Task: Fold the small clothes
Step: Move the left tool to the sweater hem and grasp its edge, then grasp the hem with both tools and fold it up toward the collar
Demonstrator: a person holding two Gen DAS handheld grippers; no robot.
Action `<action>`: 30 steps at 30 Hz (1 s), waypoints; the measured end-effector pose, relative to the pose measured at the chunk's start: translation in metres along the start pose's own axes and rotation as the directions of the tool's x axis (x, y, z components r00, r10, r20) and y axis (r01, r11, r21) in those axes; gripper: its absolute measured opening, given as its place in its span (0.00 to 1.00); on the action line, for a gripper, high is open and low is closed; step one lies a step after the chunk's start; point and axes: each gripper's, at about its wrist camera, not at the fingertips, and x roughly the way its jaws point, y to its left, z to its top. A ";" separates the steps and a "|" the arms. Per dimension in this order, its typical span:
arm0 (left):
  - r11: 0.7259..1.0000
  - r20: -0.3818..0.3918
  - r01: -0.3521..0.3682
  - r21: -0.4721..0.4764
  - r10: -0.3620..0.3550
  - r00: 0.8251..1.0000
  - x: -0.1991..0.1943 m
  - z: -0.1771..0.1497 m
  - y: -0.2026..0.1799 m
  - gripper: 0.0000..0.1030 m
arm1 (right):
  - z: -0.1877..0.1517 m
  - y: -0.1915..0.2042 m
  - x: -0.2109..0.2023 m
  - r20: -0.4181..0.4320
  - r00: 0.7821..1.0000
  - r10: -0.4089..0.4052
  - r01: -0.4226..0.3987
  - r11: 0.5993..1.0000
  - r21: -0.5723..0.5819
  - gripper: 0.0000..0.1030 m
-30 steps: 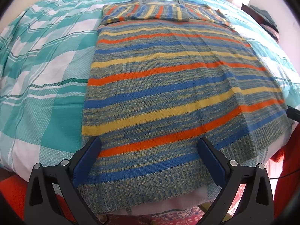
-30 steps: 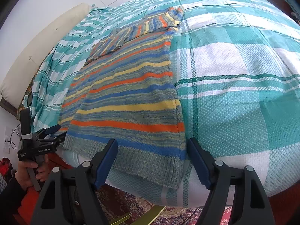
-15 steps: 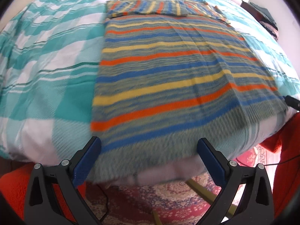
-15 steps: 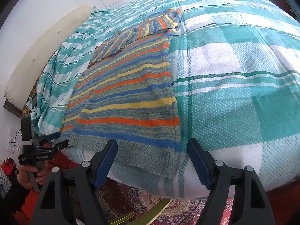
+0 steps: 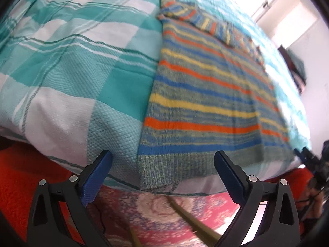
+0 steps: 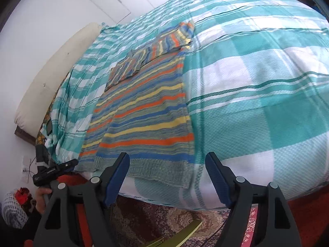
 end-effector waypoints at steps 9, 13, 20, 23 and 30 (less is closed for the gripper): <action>0.999 -0.045 -0.024 -0.049 0.021 0.999 0.008 -0.005 0.012 0.29 | 0.003 0.000 0.030 -0.100 0.993 -0.064 0.061 0.998 -0.029 0.27; 0.998 -0.048 0.012 -0.068 -0.015 0.999 -0.005 -0.006 0.017 0.07 | 0.004 0.003 0.025 -0.105 0.993 -0.048 0.046 0.999 -0.018 0.08; 0.999 -0.077 0.028 -0.019 -0.030 0.997 -0.028 -0.002 0.005 0.02 | 0.016 0.020 0.009 -0.067 0.995 0.077 -0.077 0.997 0.003 0.08; 1.000 -0.147 0.004 0.024 0.000 0.989 -0.022 0.001 0.002 0.05 | 0.020 0.024 0.013 -0.085 0.993 0.088 -0.089 0.996 -0.005 0.08; 0.998 -0.132 0.055 -0.023 -0.057 0.990 -0.005 0.010 0.017 0.38 | 0.015 0.003 0.028 -0.107 0.990 0.087 -0.080 0.994 0.071 0.10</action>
